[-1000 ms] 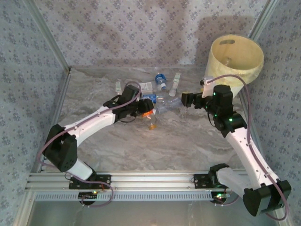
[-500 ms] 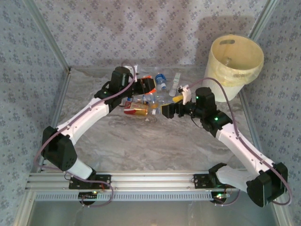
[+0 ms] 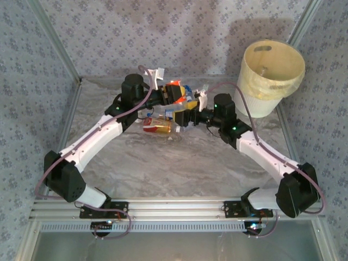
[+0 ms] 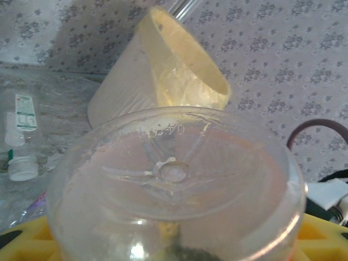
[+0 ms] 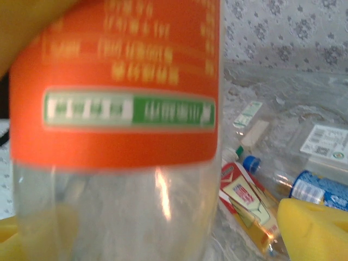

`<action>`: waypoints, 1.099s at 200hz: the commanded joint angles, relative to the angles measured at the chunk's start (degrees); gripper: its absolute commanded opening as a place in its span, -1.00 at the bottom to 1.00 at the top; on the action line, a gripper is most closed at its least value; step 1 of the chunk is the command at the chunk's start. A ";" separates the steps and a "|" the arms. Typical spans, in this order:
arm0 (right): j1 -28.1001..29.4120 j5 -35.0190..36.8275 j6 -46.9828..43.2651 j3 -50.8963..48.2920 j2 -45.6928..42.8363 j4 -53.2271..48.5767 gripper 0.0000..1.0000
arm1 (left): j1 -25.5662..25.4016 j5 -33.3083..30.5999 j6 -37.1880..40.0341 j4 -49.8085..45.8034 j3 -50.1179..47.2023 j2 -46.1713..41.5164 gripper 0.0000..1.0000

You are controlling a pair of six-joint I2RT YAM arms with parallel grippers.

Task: Put the plastic bottles in the bin

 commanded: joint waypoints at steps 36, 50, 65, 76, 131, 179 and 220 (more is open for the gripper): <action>0.40 -2.90 4.49 2.27 1.82 8.03 0.57 | -0.94 3.97 -0.60 2.26 0.26 0.91 0.10; 0.41 -2.34 4.49 2.02 1.51 7.84 0.44 | -0.98 4.09 -0.58 2.08 0.44 1.09 0.10; 0.40 -1.47 4.49 1.70 1.03 7.28 0.25 | -1.01 4.38 -0.73 1.95 0.48 1.34 0.11; 0.25 -0.70 4.42 1.54 0.65 6.63 0.13 | -1.10 4.62 -0.77 1.95 0.44 1.47 0.13; -0.37 2.34 1.04 0.23 -1.19 1.15 -0.08 | -0.93 2.53 0.55 -2.94 2.39 1.58 0.64; -1.56 9.55 -2.42 -0.14 -3.41 -9.46 -0.15 | -0.13 -1.87 -0.76 -7.41 3.41 -1.46 0.95; -4.51 15.94 -2.80 -1.49 -6.20 -13.75 -0.19 | -0.15 -14.93 0.05 -12.25 -0.23 -6.59 0.96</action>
